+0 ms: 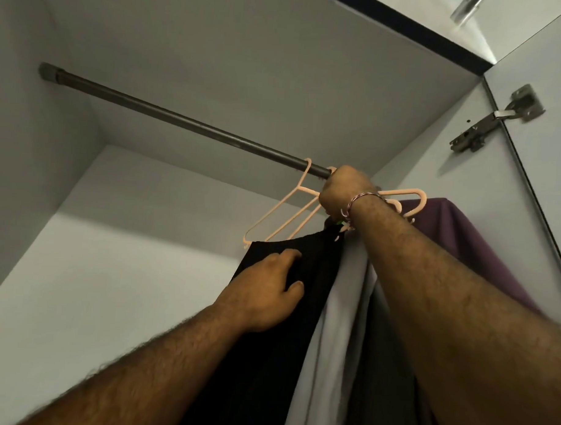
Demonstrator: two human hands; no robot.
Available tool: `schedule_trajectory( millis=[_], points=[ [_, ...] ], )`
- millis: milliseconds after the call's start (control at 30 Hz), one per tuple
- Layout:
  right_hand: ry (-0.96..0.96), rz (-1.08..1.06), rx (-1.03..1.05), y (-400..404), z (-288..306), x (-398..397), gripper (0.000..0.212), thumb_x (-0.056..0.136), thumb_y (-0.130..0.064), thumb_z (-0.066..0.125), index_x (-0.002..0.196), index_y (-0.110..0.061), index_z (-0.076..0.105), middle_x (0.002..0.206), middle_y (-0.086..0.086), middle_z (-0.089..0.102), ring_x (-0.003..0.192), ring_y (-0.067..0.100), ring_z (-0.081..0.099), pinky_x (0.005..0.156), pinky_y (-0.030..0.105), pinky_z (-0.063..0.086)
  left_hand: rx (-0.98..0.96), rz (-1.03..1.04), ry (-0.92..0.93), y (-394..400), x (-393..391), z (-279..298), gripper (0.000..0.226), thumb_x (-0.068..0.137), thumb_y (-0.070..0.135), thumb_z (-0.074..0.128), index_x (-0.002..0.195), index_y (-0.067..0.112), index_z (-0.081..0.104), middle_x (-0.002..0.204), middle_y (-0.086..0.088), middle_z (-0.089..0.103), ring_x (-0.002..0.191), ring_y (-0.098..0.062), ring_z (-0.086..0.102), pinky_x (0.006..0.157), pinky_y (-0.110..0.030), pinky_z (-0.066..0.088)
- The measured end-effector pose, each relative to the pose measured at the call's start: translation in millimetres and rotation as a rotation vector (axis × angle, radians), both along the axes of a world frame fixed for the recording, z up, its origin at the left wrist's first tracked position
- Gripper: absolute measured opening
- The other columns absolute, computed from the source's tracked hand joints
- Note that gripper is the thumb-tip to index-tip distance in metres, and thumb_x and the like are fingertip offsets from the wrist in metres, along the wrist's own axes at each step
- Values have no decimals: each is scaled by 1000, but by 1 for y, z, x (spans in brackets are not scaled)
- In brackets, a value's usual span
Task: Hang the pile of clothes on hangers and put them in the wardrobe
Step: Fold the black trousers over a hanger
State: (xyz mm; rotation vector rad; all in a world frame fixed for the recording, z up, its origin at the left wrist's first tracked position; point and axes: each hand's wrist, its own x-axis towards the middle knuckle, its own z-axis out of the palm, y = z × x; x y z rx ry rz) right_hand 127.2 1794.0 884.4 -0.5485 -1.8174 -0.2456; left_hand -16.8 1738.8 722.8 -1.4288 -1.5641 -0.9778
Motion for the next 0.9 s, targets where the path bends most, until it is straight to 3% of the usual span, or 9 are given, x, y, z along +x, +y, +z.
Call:
schedule_trajectory(
  millis=[100, 200, 300, 400, 500, 600, 700, 900],
  points=[
    [6, 48, -13, 0, -14, 0, 30, 90, -15, 58, 114, -2, 70, 101, 12, 70, 94, 32, 66, 73, 30, 49, -51, -24, -91, -4, -8, -16, 62, 102, 47, 51, 158, 34, 28, 153, 2, 48, 132, -16, 53, 107, -36, 47],
    [32, 93, -35, -4, -40, 6, 34, 90, -11, 56, 119, -2, 71, 115, 18, 71, 111, 39, 65, 93, 37, 54, -139, 1, -156, -10, -20, -44, 66, 102, 49, 50, 160, 33, 24, 158, -1, 44, 137, -20, 51, 112, -39, 45],
    [86, 126, -58, -13, -67, 17, 38, 87, -11, 57, 123, -6, 68, 117, 19, 69, 113, 38, 64, 92, 34, 51, -231, -1, -240, -19, -32, -79, 69, 102, 50, 49, 162, 31, 20, 160, -4, 41, 139, -23, 50, 114, -42, 44],
    [143, 175, -81, -19, -93, 23, 50, 89, -16, 59, 138, -11, 56, 125, 15, 66, 116, 35, 62, 99, 42, 54, -258, -12, -312, -32, -40, -116, 72, 100, 52, 49, 162, 30, 19, 159, -6, 42, 138, -25, 51, 113, -46, 45],
    [203, 120, 9, -36, -130, 20, 75, 81, -14, 59, 153, -13, 39, 149, 14, 47, 131, 35, 50, 109, 50, 46, -288, -21, -359, -59, -40, -158, 73, 100, 50, 50, 163, 28, 19, 160, -6, 41, 141, -25, 48, 115, -45, 43],
    [234, -12, 153, -53, -184, 8, 83, 75, -14, 58, 156, -13, 37, 166, 13, 23, 150, 35, 26, 123, 51, 27, -312, 15, -352, -90, -39, -199, 73, 103, 48, 52, 164, 29, 16, 161, -3, 40, 142, -24, 46, 115, -44, 43],
    [4, -28, 234, -74, -259, -9, 83, 78, -17, 62, 157, -16, 37, 169, 10, 18, 153, 31, 22, 124, 51, 24, -332, 85, -347, -136, -36, -245, 73, 103, 43, 53, 164, 30, 15, 163, 1, 36, 145, -21, 42, 115, -41, 41],
    [-548, 214, 134, -127, -421, -44, 79, 88, -23, 62, 161, -19, 29, 169, 7, 21, 150, 30, 29, 120, 50, 32, -340, 286, -364, -243, -25, -353, 77, 95, 20, 60, 162, 25, 24, 159, -1, 44, 137, -27, 49, 104, -45, 47]
  ],
)
